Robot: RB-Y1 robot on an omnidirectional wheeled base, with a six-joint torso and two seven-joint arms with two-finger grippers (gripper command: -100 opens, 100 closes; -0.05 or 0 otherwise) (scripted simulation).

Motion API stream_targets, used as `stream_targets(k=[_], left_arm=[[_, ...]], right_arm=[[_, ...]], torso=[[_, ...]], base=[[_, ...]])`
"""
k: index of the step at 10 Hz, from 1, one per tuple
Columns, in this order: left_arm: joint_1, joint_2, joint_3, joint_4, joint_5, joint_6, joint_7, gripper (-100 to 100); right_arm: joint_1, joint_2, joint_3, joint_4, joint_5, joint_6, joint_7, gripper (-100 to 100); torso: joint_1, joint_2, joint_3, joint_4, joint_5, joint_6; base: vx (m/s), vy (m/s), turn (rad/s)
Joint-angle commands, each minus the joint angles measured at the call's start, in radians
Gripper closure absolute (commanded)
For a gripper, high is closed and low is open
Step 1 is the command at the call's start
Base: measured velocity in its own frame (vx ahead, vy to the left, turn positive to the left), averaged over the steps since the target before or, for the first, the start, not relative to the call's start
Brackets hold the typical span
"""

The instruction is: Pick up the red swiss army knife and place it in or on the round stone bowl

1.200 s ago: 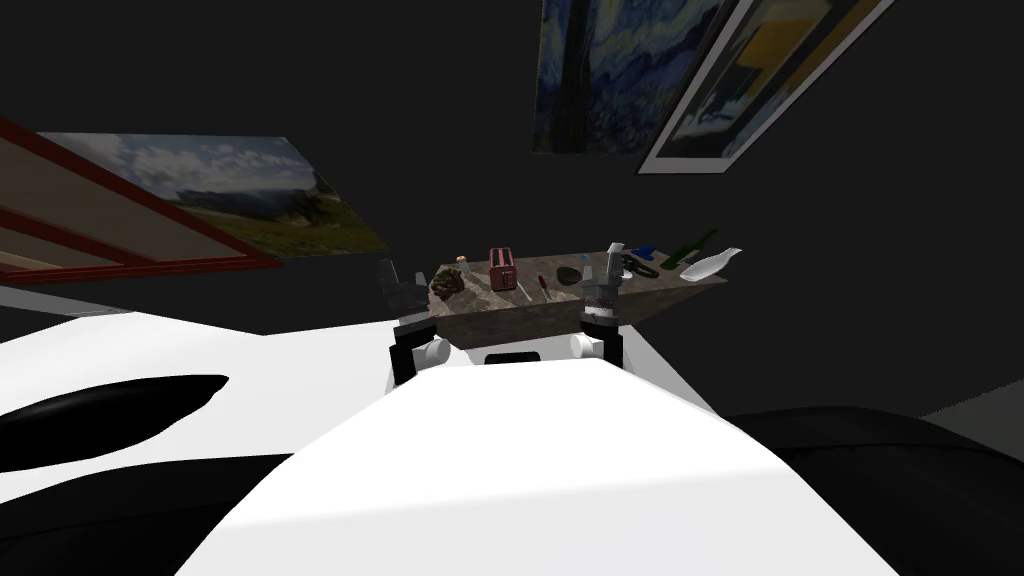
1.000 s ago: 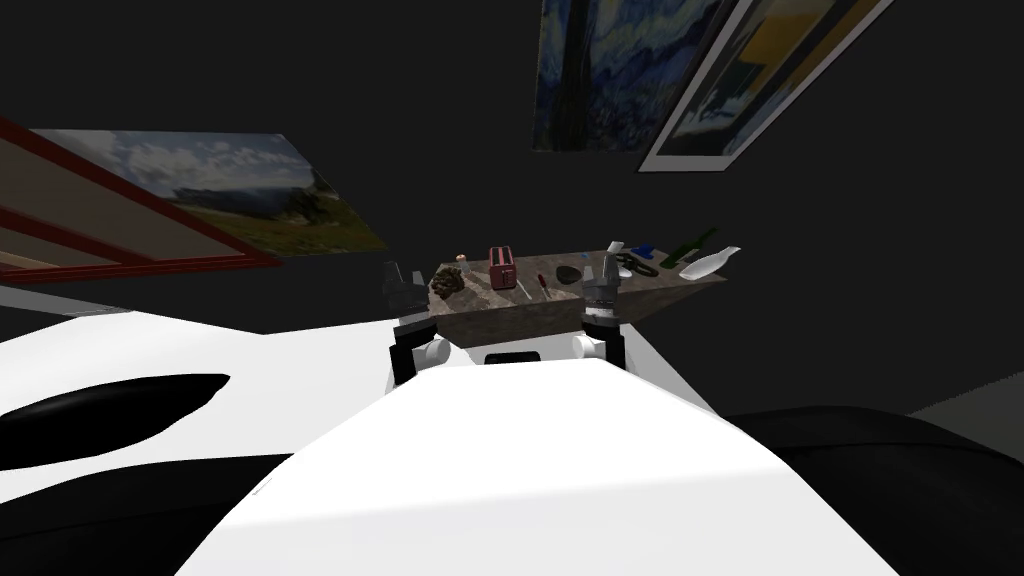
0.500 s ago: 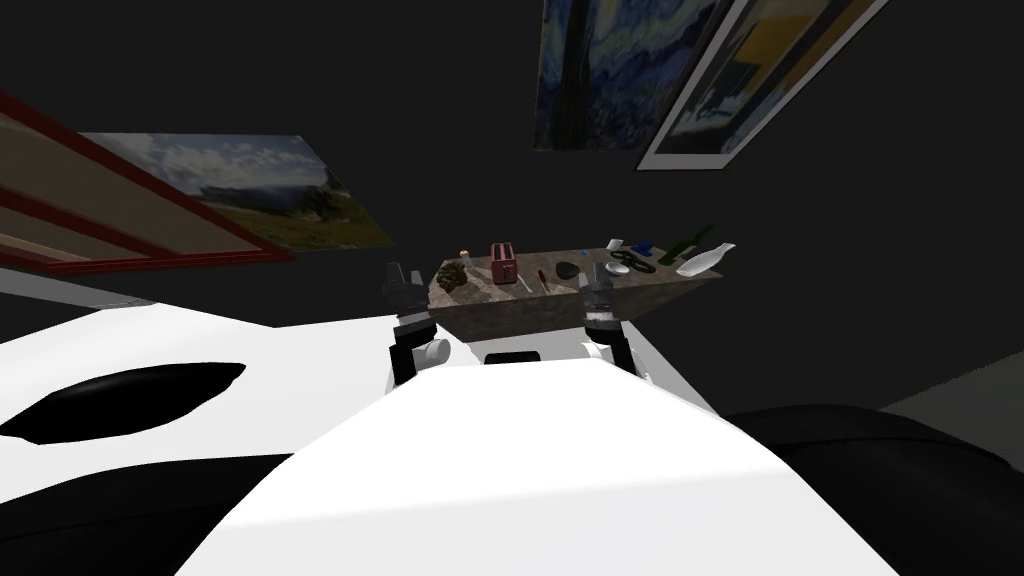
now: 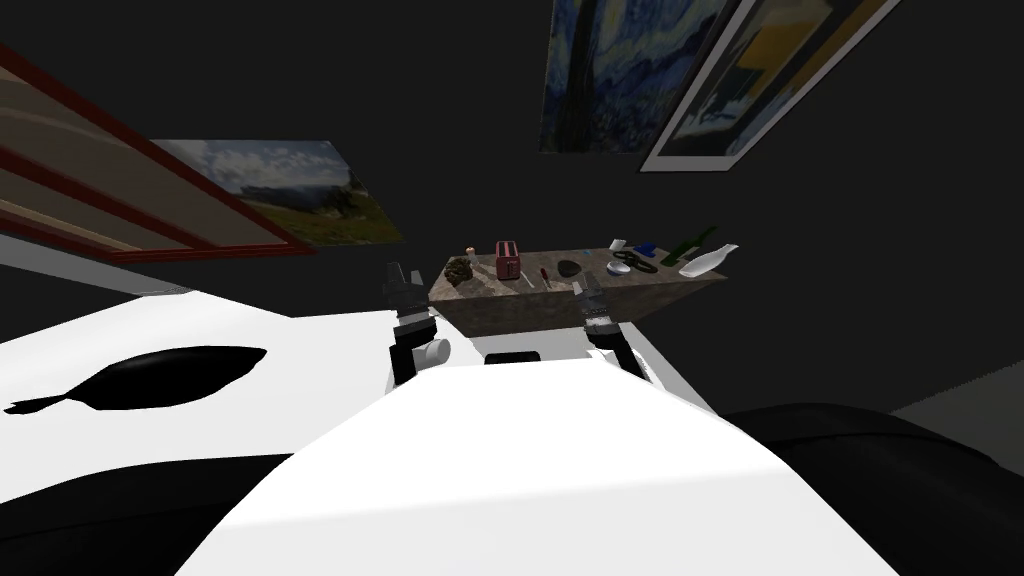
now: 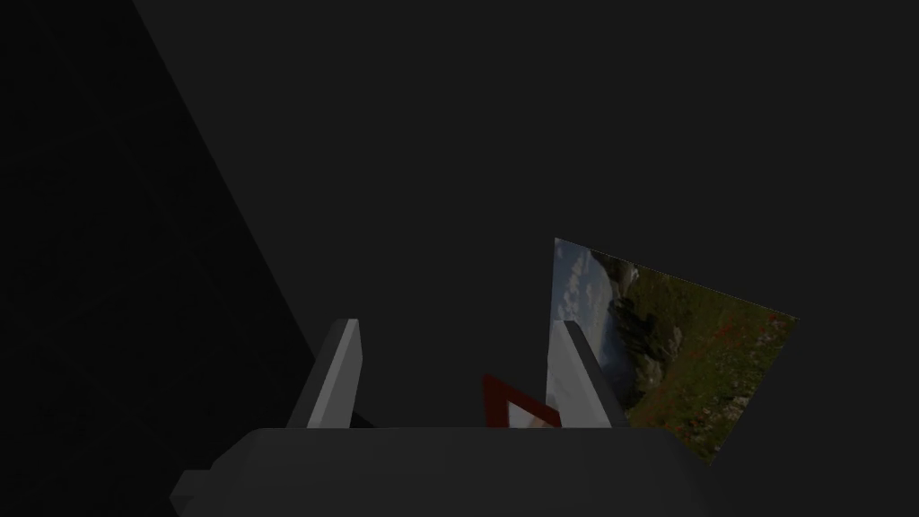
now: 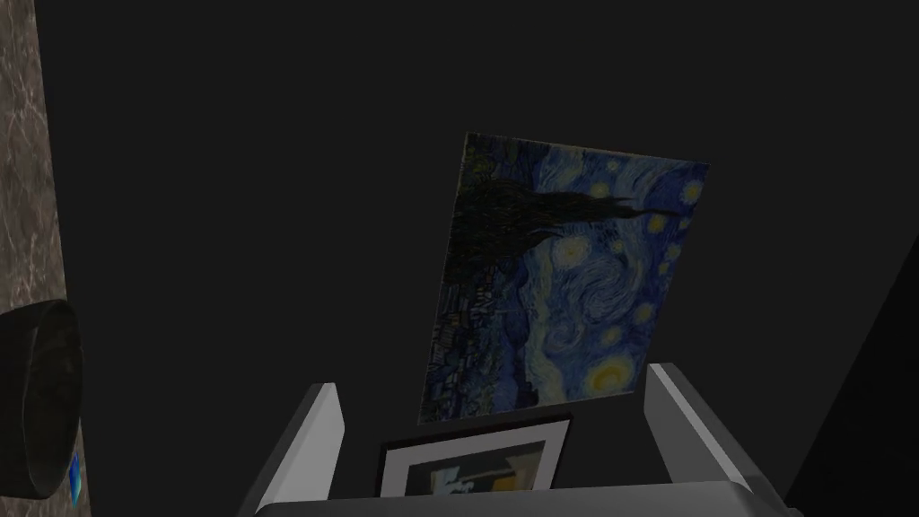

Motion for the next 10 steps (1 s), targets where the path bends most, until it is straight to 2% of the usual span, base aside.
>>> stream_targets(k=[1, 2, 3, 4, 5, 6, 7, 8, 9, 10], left_arm=[[0.0, 0.0, 0.0, 0.0, 0.0, 0.0, 0.0, 0], [0.0, 0.0, 0.0, 0.0, 0.0, 0.0, 0.0, 0], [0.0, 0.0, 0.0, 0.0, 0.0, 0.0, 0.0, 0], [0.0, 0.0, 0.0, 0.0, 0.0, 0.0, 0.0, 0], [0.0, 0.0, 0.0, 0.0, 0.0, 0.0, 0.0, 0], [0.0, 0.0, 0.0, 0.0, 0.0, 0.0, 0.0, 0], [0.0, 0.0, 0.0, 0.0, 0.0, 0.0, 0.0, 0], [0.0, 0.0, 0.0, 0.0, 0.0, 0.0, 0.0, 0], [0.0, 0.0, 0.0, 0.0, 0.0, 0.0, 0.0, 0], [0.0, 0.0, 0.0, 0.0, 0.0, 0.0, 0.0, 0]], right_arm=[[0.017, -0.05, 0.008, 0.013, -0.014, 0.018, -0.013, -100], [0.017, -0.061, 0.008, 0.013, -0.014, 0.018, -0.013, -100], [0.035, -0.1, 0.019, 0.024, -0.025, 0.032, -0.022, -100], [0.035, -0.109, 0.019, 0.024, -0.025, 0.032, -0.022, -100], [0.053, -0.147, 0.031, 0.038, -0.038, 0.047, -0.032, -100], [0.053, -0.16, 0.031, 0.038, -0.038, 0.047, -0.032, -100], [0.071, -0.199, 0.044, 0.054, -0.051, 0.061, -0.042, -100], [0.071, -0.212, 0.044, 0.054, -0.051, 0.061, -0.042, -100], [0.09, -0.254, 0.058, 0.072, -0.066, 0.076, -0.053, -100], [0.09, -0.266, 0.058, 0.072, -0.066, 0.076, -0.053, -100]], torso=[[0.0, 0.0, 0.0, 0.0, 0.0, 0.0], [0.0, -0.001, -0.001, 0.0, 0.0, 0.0], [0.0, -0.002, -0.001, 0.0, 0.0, 0.0], [0.001, -0.002, -0.001, -0.001, 0.0, 0.0], [0.001, -0.002, -0.001, -0.001, 0.0, 0.0], [0.001, -0.002, -0.001, -0.001, 0.0, 0.0], [0.0, -0.003, -0.002, -0.001, 0.0, 0.0], [0.0, -0.002, -0.001, -0.001, 0.0, 0.0], [0.001, -0.002, -0.001, 0.0, 0.0, 0.0], [0.001, -0.002, -0.001, 0.0, 0.0, 0.0]], base=[[-0.06, 0.005, 0.1], [-0.048, 0.004, 0.04], [-0.055, 0.011, 0.085], [-0.05, 0.012, 0.068], [-0.051, 0.011, 0.153], [-0.044, 0.003, 0.06], [-0.063, 0.007, 0.13], [-0.056, 0.013, 0.071], [-0.058, 0.025, 0.148], [-0.046, 0.02, 0.075]])
